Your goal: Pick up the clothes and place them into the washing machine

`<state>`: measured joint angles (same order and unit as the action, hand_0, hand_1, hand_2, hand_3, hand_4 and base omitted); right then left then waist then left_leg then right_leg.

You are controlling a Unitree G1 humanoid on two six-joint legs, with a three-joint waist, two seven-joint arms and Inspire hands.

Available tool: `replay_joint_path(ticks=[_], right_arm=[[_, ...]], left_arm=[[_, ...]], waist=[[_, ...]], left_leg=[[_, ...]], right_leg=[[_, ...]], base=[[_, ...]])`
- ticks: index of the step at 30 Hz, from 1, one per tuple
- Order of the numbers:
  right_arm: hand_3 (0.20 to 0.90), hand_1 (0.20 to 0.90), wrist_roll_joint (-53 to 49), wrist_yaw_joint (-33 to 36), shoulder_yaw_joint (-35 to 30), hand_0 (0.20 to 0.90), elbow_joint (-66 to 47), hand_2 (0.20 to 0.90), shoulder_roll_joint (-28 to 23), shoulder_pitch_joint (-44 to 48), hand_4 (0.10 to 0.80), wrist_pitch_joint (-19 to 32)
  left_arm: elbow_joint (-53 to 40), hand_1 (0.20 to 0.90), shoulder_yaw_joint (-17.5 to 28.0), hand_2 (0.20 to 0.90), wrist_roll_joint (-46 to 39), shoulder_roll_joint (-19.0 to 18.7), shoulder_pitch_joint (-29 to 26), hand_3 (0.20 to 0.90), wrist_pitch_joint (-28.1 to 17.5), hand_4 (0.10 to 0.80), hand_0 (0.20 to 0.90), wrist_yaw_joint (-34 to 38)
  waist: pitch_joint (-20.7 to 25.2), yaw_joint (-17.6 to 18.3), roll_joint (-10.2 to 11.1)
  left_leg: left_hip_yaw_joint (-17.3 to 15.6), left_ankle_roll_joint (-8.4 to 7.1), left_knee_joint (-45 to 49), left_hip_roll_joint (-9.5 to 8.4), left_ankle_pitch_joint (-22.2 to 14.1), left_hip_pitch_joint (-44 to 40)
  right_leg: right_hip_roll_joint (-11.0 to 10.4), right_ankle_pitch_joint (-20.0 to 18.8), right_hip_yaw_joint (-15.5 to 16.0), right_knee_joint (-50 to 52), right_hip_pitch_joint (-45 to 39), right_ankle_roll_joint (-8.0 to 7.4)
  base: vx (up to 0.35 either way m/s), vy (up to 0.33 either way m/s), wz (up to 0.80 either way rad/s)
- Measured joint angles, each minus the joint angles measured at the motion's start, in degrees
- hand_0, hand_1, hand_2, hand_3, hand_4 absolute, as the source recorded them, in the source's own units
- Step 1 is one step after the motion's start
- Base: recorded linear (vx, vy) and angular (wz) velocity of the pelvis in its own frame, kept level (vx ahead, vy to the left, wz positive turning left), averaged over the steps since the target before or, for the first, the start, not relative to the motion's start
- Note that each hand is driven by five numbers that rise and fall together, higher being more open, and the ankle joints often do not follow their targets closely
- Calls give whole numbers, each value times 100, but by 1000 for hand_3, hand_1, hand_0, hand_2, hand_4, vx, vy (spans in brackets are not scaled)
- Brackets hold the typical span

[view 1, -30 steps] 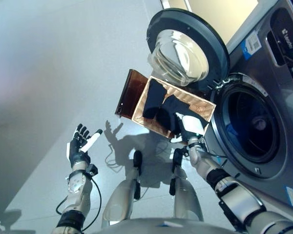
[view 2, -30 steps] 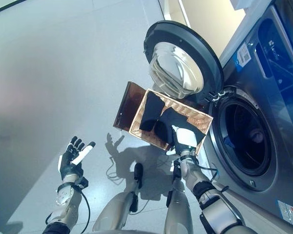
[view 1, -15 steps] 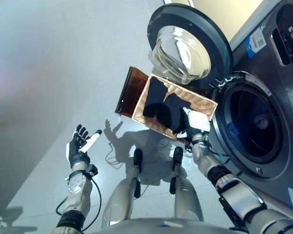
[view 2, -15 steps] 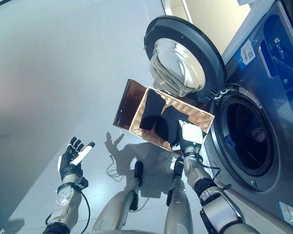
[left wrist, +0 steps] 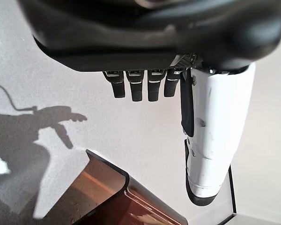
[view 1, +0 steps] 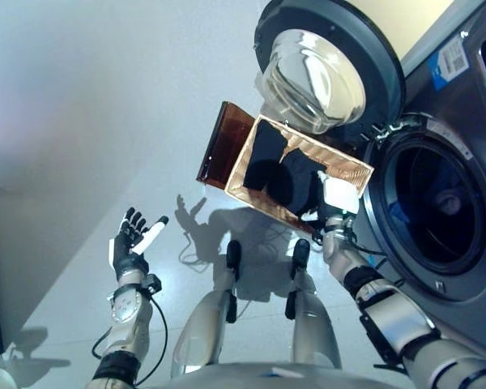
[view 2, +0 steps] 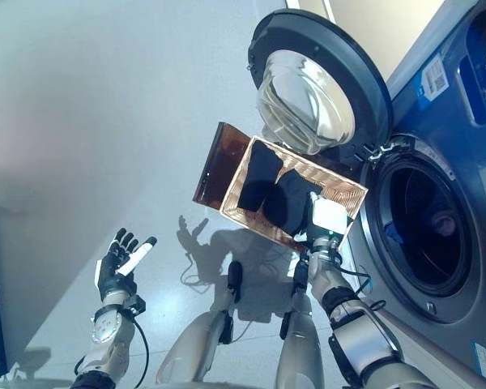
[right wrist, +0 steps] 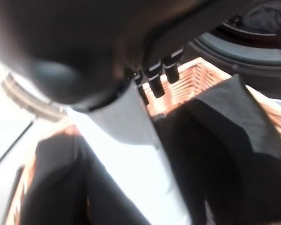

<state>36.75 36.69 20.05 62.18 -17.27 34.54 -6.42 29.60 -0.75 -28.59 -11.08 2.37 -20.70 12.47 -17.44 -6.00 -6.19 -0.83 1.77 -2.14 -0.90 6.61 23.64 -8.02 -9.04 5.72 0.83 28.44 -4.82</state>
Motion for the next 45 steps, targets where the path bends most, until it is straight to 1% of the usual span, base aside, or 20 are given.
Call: replay_joint_path(ticks=[7, 10, 12, 16, 19, 20, 23, 25, 28, 32, 37, 43, 44, 45], right_arm=[[900, 900, -277, 75, -13, 900, 2, 900, 0, 235, 800, 10], [900, 900, -408, 84, -65, 900, 51, 900, -32, 356, 800, 8], [900, 900, -490, 91, -209, 900, 300, 900, -57, 641, 800, -1], [900, 900, -697, 98, -258, 900, 475, 900, -151, 1000, 800, -1], [900, 900, -757, 98, -252, 900, 496, 900, -277, 1214, 800, 5], [900, 900, -820, 96, -254, 900, 497, 900, -286, 1307, 800, 3], [900, 900, -822, 96, -252, 900, 496, 900, -280, 1355, 800, 7], [900, 900, -822, 96, -252, 900, 502, 900, -280, 1432, 800, 7], [900, 900, -903, 91, -219, 900, 823, 900, -252, 1763, 800, 13], [900, 900, -1045, 88, -214, 900, 960, 900, -278, 1959, 800, -2], [900, 900, -1051, 88, -196, 900, 1065, 900, -263, 2194, 800, -2], [900, 900, -1043, 77, -152, 900, 1107, 900, -237, 2304, 800, -88], [711, 711, -1036, 71, -147, 711, 1129, 711, -232, 2332, 665, -113], [711, 711, -1030, 66, -147, 711, 1141, 711, -230, 2348, 665, -117]], left_arm=[[-12, 900, -7, 900, 86, 0, 7, 900, 0, 800, 900, -1], [-171, 900, -7, 900, 86, -10, 16, 900, 0, 800, 900, -1], [-321, 900, -16, 900, 86, -17, 13, 900, -4, 800, 900, -10], [-427, 900, -27, 900, 81, -99, 33, 900, -12, 800, 900, -92], [-534, 900, -32, 900, 83, -116, 14, 900, -56, 800, 900, -114], [-554, 900, -33, 900, 82, -118, 7, 900, -82, 800, 900, -115], [-563, 900, -44, 900, 82, -118, 6, 900, -89, 800, 900, -117], [-628, 900, -43, 900, 78, -142, 7, 900, -89, 800, 900, -117], [-802, 900, -54, 900, 75, -252, 5, 900, -94, 800, 900, -121], [-1146, 900, -73, 900, 71, -362, 3, 900, -99, 800, 900, -132], [-1436, 900, -74, 900, 69, -561, 12, 900, -110, 800, 900, -209], [-1430, 900, -211, 900, 69, -566, 14, 900, -109, 800, 900, -236], [-1429, 900, -234, 900, 69, -565, 15, 900, -108, 800, 900, -236], [-1429, 900, -236, 900, 69, -565, 15, 900, -108, 800, 900, -237]], waist=[[-142, -19, -23], [-197, -109, -32], [-345, -136, -112], [-490, -184, -192], [-531, -270, -194], [-597, -275, -207], [-611, -273, -211], [-650, -280, -204], [-717, -285, -207], [-813, -280, -213], [-840, -286, -213], [-862, -292, -218], [-866, -292, -219], [-866, -292, -219]], left_leg=[[12, -4, 6, 4, 1, 72], [47, -16, 15, 2, 15, 208], [70, -19, 17, -2, 28, 251], [119, -19, 23, -2, 30, 340], [124, -18, 89, -13, 31, 496], [127, -19, 119, -15, 30, 510], [135, -18, 134, -13, 30, 545], [129, -19, 147, -26, 29, 582], [90, -18, 222, -70, 30, 725], [75, 5, 311, -112, 46, 842], [77, 6, 445, -112, 71, 1188], [92, 15, 566, -103, 85, 1378], [91, 15, 576, -105, 85, 1383], [88, 14, 578, -106, 85, 1387]], right_leg=[[-5, 2, 11, -1, 64, 1], [-8, -1, 19, 10, 194, 0], [-13, -1, 52, 10, 205, 0], [-18, -1, 132, 8, 259, 1], [-35, 0, 136, 49, 391, 2], [-43, 0, 137, 111, 411, 3], [-48, 1, 135, 221, 463, 3], [-64, 26, 132, 299, 535, 33], [-97, 27, 126, 418, 729, 35], [-132, 28, 120, 450, 822, 35], [-165, 46, 111, 613, 1169, 58], [-165, 53, 107, 719, 1342, 72], [-167, 55, 103, 752, 1361, 75], [-167, 63, 95, 782, 1382, 86]], base=[[-6, 3, 1], [-24, 20, 6], [-24, 29, 5], [-16, 26, 4], [-28, 15, 4], [-35, 17, 2], [-35, 24, -3], [-48, 31, -2], [-67, 32, 1], [-47, 24, 2], [-24, 10, 1], [0, 0, 0], [0, 0, 0], [0, 0, 0]])
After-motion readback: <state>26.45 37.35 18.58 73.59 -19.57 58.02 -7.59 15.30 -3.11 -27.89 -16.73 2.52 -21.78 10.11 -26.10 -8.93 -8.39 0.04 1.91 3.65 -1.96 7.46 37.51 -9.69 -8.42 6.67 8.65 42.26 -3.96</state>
